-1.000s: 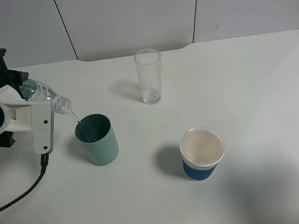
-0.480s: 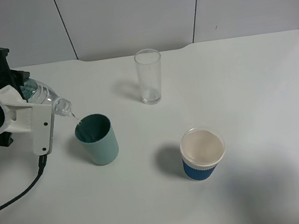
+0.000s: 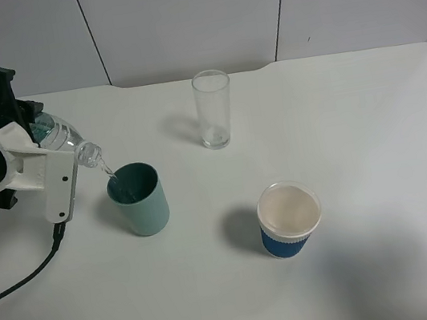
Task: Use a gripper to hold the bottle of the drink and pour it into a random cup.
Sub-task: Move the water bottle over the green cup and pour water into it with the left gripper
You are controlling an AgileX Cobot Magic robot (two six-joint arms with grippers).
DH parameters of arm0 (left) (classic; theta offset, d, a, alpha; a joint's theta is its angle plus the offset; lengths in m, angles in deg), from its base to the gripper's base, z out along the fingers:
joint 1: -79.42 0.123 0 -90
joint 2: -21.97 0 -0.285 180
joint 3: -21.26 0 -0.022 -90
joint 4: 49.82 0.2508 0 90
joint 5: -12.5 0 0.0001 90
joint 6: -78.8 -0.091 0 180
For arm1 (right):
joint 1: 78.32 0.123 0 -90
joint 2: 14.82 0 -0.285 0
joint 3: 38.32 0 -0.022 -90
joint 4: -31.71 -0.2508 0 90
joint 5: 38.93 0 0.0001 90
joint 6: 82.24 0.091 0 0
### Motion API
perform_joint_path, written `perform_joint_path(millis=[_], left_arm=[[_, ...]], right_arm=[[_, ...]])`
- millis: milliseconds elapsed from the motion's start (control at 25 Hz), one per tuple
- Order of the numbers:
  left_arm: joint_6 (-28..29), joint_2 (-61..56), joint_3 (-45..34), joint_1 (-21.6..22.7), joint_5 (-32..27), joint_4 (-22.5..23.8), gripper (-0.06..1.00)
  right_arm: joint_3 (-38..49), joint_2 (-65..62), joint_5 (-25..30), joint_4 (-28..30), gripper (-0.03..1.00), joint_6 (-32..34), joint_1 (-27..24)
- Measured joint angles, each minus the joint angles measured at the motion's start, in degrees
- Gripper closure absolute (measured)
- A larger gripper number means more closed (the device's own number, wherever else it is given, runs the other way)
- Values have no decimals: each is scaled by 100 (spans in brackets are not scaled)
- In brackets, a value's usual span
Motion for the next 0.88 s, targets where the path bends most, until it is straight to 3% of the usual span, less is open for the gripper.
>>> perform_joint_path(millis=[880], left_arm=[[-41,0,0,0,-16,127,45]], right_arm=[[0,0,0,0,23,0,0]])
